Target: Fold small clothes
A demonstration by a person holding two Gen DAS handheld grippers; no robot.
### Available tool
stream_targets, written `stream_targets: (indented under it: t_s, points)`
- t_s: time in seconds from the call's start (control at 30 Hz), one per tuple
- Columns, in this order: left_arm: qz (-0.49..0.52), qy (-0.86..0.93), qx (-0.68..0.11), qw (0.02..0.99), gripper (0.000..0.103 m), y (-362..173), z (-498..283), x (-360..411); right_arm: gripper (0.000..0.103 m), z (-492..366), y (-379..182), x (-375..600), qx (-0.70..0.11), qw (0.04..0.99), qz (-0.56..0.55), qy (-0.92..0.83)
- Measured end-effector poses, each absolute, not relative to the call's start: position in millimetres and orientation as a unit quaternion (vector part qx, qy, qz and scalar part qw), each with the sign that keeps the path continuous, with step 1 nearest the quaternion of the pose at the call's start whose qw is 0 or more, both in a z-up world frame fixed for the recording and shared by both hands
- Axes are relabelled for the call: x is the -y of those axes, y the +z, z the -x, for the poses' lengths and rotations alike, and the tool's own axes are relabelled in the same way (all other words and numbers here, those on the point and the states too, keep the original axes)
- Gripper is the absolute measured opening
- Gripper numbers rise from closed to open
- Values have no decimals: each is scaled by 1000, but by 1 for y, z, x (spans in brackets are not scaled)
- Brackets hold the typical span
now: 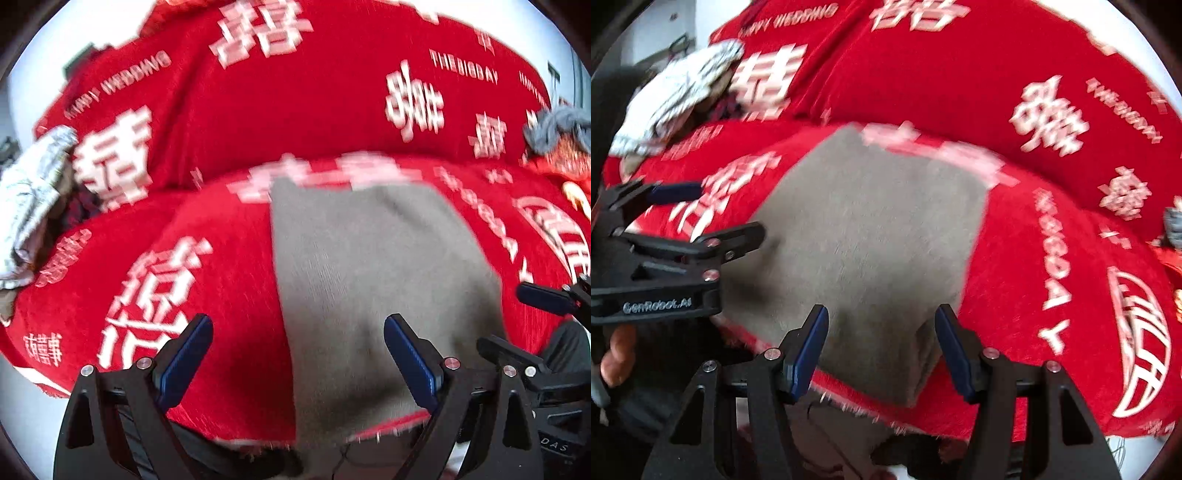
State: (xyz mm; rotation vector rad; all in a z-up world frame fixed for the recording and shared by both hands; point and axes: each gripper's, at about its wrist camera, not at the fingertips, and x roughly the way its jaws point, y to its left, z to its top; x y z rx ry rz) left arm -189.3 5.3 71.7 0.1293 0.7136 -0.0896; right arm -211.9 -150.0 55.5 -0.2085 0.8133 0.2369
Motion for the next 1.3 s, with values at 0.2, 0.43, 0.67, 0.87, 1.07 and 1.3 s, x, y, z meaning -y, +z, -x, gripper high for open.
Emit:
stream_targets:
  t_s: [0.2, 0.43, 0.67, 0.87, 1.07, 1.3]
  points:
    - [-26, 5, -273, 962, 95, 85, 203, -15, 69, 225, 76, 152, -328, 940, 67, 64]
    - [-18, 0, -272, 962, 95, 84, 210, -11, 69, 224, 72, 162, -338, 940, 16, 37]
    - [-21, 0, -274, 962, 95, 89, 220, -4, 69, 234, 73, 158, -333, 942, 22, 37]
    - [-5, 7, -278, 961, 95, 91, 221, -9, 69, 243, 76, 151, -323, 945, 41, 36]
    - [-7, 11, -279, 960, 95, 92, 228, -11, 69, 250, 80, 147, -314, 947, 53, 33]
    - [-18, 10, -274, 961, 95, 97, 234, -7, 69, 254, 84, 146, -309, 949, 57, 27]
